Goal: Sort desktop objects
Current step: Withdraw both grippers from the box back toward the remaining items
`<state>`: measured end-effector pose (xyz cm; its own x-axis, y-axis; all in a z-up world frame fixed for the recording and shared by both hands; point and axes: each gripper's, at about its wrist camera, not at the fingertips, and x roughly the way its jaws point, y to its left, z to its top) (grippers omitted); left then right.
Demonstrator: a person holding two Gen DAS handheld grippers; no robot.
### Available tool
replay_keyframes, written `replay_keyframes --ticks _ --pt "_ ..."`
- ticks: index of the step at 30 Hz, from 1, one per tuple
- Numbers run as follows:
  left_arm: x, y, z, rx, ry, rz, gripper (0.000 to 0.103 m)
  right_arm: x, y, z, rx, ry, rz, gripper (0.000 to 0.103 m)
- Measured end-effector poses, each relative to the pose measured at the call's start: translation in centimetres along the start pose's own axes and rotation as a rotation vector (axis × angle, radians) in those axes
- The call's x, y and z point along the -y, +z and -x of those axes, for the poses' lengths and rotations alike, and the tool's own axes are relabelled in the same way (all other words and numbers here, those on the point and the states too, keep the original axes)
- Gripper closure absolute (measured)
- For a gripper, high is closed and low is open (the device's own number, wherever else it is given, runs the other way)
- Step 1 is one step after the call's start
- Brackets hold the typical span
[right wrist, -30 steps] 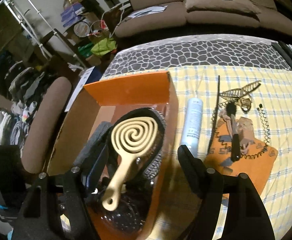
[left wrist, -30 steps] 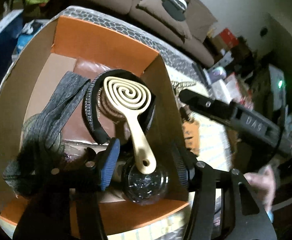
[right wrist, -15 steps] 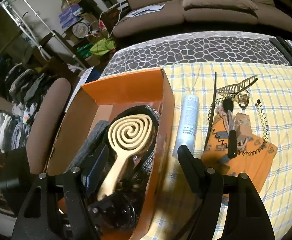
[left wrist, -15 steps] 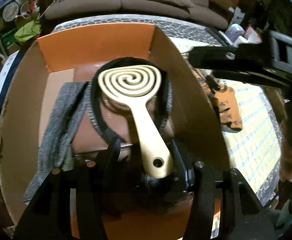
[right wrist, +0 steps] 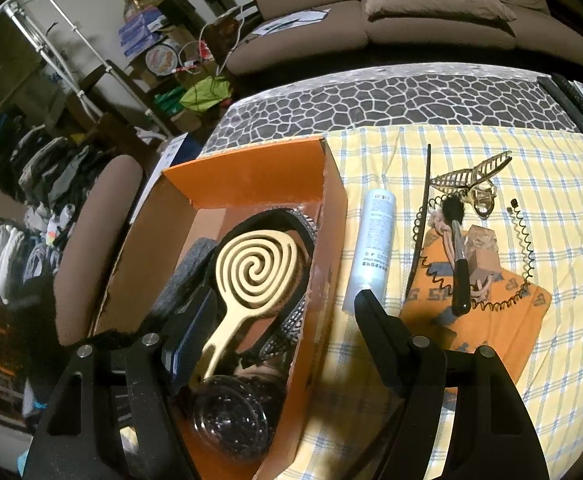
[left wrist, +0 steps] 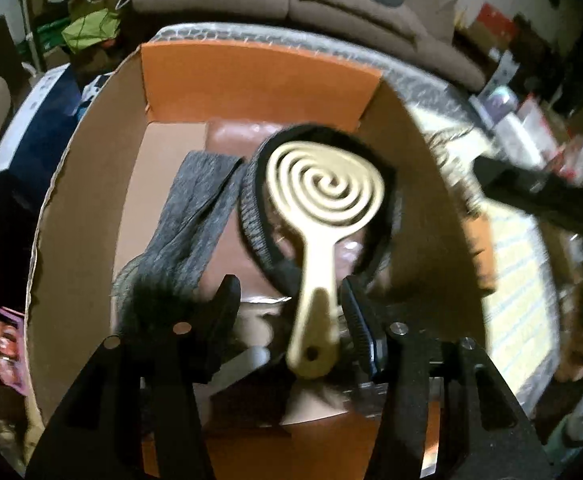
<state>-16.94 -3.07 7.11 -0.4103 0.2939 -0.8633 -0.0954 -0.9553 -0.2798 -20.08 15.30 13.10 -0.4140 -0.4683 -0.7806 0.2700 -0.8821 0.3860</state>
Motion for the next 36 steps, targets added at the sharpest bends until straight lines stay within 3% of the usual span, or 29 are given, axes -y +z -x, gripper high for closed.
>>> replay_keyframes --ticks 10,17,22,30,36 --pt "1.4 0.3 1.4 0.031 -0.053 -0.001 0.043 1.0 -0.3 0.3 -0.002 -0.02 -0.002 0.029" --pt "3.4 0.5 1.7 0.054 -0.066 -0.008 0.017 2.7 -0.7 0.9 0.001 -0.055 -0.018 0.026" --pt "5.3 0.5 1.2 0.045 -0.087 -0.017 0.001 4.7 -1.0 1.7 0.004 -0.076 -0.039 0.016" --pt "10.0 0.0 1.2 0.058 -0.131 -0.094 0.0 8.7 -1.8 3.8 0.016 -0.133 -0.081 0.003" --pt "13.6 -0.4 1.7 0.083 -0.191 -0.132 0.0 12.0 -2.4 5.3 0.025 -0.16 -0.132 0.002"
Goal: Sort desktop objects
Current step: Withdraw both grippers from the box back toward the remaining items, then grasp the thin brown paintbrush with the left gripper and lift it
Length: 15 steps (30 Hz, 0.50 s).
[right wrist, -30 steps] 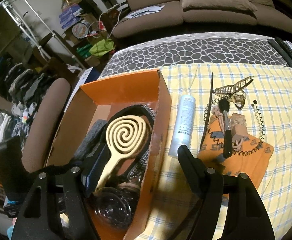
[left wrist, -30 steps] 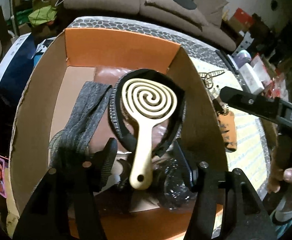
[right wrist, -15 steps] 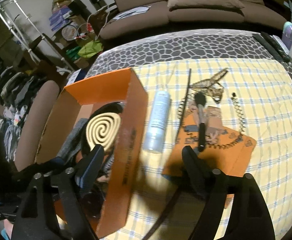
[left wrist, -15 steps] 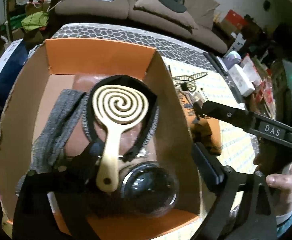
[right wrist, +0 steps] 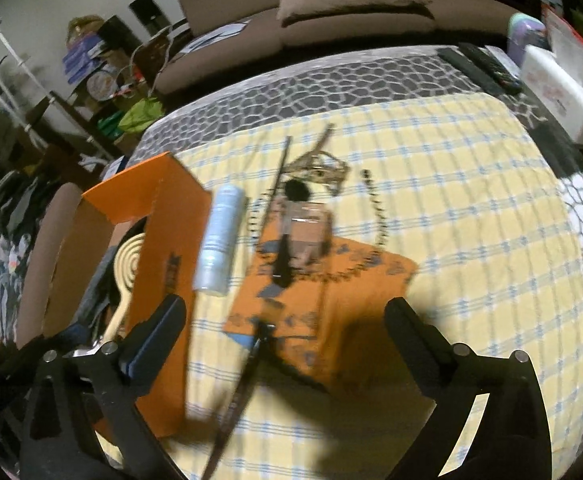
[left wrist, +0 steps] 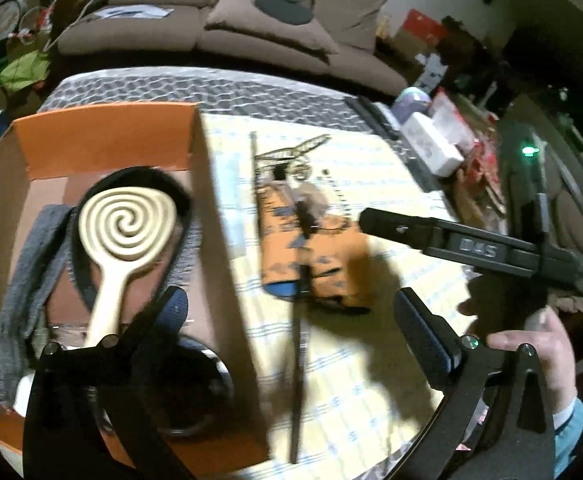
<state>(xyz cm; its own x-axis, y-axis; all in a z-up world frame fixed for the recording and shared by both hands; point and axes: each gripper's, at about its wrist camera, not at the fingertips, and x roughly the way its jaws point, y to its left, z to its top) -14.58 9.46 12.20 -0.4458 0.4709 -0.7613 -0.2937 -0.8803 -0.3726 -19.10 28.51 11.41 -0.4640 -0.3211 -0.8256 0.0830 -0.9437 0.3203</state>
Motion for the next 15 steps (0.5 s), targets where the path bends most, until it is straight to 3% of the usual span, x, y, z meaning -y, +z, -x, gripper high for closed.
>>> replay_keyframes --ticks 6,13,15 --pt "3.8 -0.8 -1.3 -0.021 -0.019 -0.087 0.0 2.8 -0.4 0.3 -0.009 -0.033 -0.034 0.001" --pt "7.6 -3.5 -3.7 -0.062 0.029 -0.224 0.001 5.7 -0.6 0.4 -0.022 -0.049 -0.079 0.001" --pt "8.3 -4.2 -4.2 -0.066 0.046 -0.257 0.01 6.3 -0.5 0.7 -0.015 -0.03 -0.098 0.001"
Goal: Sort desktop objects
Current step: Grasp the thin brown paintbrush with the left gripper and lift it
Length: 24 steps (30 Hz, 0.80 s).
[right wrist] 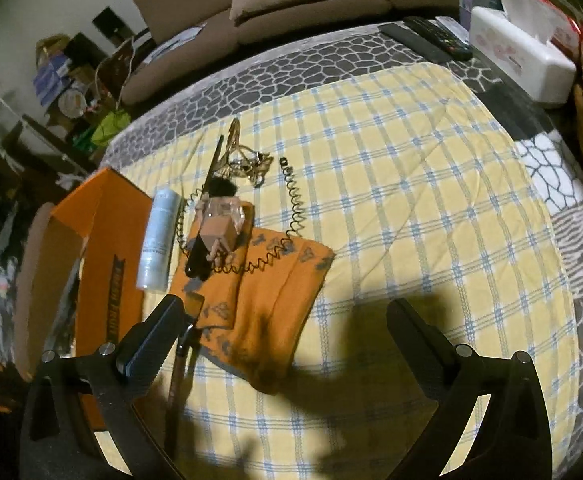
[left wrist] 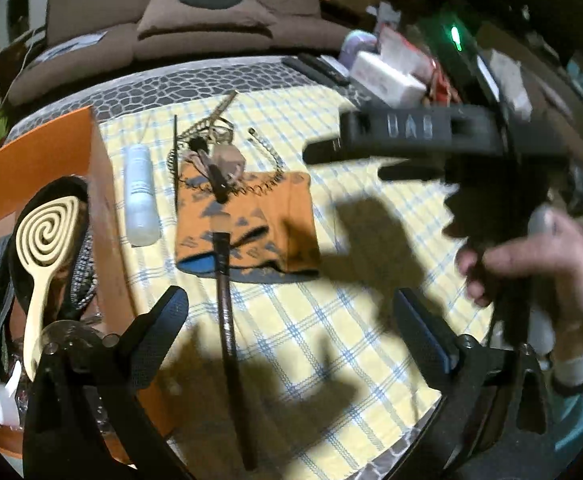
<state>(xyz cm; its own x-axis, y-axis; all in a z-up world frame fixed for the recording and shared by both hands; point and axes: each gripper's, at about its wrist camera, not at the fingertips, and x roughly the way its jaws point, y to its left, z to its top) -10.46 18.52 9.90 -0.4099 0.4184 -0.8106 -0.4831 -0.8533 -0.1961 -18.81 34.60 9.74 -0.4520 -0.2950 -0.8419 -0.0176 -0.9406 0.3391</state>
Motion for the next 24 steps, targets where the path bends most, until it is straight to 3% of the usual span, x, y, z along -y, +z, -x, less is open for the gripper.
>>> replay_keyframes --ticks 3,7,9,13,17,20,24 --pt "1.2 -0.6 -1.3 -0.03 0.031 -0.048 0.026 0.6 0.3 0.6 0.016 0.011 -0.018 0.001" --pt "2.0 -1.5 -3.3 -0.057 0.098 -0.081 0.033 1.0 0.6 1.3 0.039 0.037 -0.043 0.001" --pt "2.0 -1.8 -4.3 -0.069 0.14 -0.084 0.047 1.0 0.7 1.5 0.043 0.052 -0.046 0.001" --pt "1.4 -2.2 -6.0 -0.084 0.233 -0.085 0.05 0.4 0.6 1.6 0.042 0.059 -0.018 0.001" --pt "0.7 -2.4 -6.9 -0.094 0.262 -0.062 0.052 -0.5 0.4 1.3 0.034 0.065 0.011 0.002" --pt "0.0 -2.4 -7.2 -0.1 0.261 -0.037 0.06 -0.9 0.3 1.1 0.027 0.067 0.026 0.003" --pt "-0.9 -2.3 -7.0 -0.093 0.211 0.01 0.091 -1.2 0.2 0.9 0.024 0.067 0.034 0.003"
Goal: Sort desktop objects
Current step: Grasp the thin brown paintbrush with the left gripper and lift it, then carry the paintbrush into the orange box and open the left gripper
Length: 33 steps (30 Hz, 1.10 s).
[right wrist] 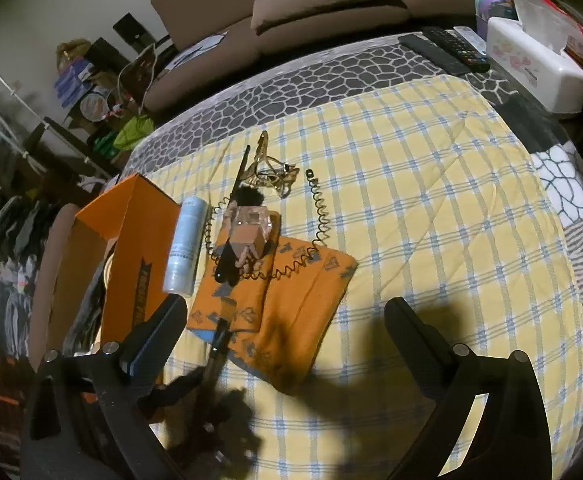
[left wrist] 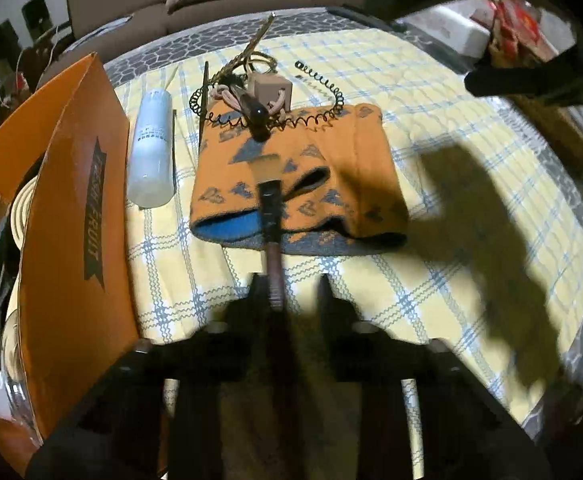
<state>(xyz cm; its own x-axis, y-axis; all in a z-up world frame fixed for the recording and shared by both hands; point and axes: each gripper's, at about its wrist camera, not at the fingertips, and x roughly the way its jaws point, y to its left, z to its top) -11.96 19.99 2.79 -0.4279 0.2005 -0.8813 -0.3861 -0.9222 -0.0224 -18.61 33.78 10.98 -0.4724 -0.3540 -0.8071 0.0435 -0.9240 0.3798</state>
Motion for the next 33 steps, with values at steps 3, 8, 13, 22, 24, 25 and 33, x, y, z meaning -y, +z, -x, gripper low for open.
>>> replay_keyframes --ticks 3,8,13,22,24,25,33 --pt "-0.6 0.0 0.4 0.009 -0.09 0.048 0.092 -0.2 -0.1 -0.1 -0.003 0.01 0.0 0.005" --pt "-1.7 0.4 1.3 0.028 -0.237 0.14 0.092 -0.9 -0.4 -1.0 -0.041 0.112 -0.011 0.021" --pt "-1.9 0.8 3.0 0.078 -0.258 0.162 0.092 -1.8 -1.1 -2.9 -0.118 0.191 -0.033 0.031" --pt "-2.9 1.6 6.2 0.156 -0.275 0.195 0.092 -4.6 -1.7 -3.0 -0.145 0.231 0.053 0.082" --pt "-3.7 1.8 7.1 0.174 -0.28 0.2 0.092 -5.6 -1.7 -2.7 -0.131 0.247 0.075 0.083" --pt "-4.1 1.9 7.7 0.187 -0.278 0.202 0.092 -6.1 -1.5 -2.4 -0.119 0.261 0.081 0.085" --pt "-8.4 2.4 12.5 0.279 -0.267 0.233 0.092 -10.8 0.0 -0.4 -0.032 0.388 0.102 0.086"
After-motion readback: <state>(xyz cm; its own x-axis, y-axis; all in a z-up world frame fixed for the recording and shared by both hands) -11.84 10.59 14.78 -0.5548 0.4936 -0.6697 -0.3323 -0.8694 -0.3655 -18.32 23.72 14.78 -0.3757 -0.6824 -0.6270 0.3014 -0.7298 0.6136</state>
